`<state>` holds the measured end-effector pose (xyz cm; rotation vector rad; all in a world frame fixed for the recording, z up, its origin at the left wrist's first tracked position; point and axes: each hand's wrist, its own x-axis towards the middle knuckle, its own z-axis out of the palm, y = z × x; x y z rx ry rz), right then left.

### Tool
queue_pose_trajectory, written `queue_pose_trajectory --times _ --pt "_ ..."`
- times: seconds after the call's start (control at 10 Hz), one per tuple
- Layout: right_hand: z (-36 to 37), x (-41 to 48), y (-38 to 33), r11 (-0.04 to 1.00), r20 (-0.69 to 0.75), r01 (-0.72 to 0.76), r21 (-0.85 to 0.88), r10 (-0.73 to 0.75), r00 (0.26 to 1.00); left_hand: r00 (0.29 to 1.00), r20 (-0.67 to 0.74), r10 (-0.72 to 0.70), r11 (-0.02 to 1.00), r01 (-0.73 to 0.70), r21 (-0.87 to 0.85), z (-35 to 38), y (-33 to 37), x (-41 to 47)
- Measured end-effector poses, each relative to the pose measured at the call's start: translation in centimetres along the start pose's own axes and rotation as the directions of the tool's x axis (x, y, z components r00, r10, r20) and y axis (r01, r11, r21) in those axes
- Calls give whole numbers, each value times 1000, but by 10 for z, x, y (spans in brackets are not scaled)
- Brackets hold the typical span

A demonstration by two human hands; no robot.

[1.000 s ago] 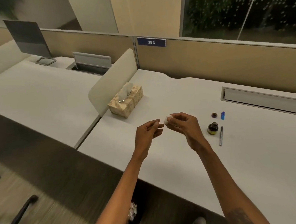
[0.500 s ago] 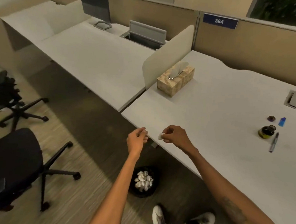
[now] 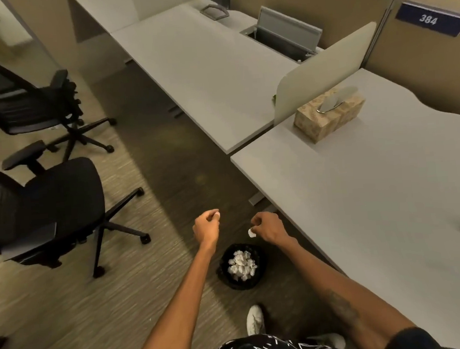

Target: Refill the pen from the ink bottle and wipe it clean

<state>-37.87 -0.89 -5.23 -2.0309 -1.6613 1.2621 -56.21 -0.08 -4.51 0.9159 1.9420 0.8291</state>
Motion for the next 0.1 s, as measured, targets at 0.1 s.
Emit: queue_pose_trajectory --times 0.1 --pt "4 3 3 999 32 -16 35 14 999 999 -38 19 999 -21 -27 1 -1 3"
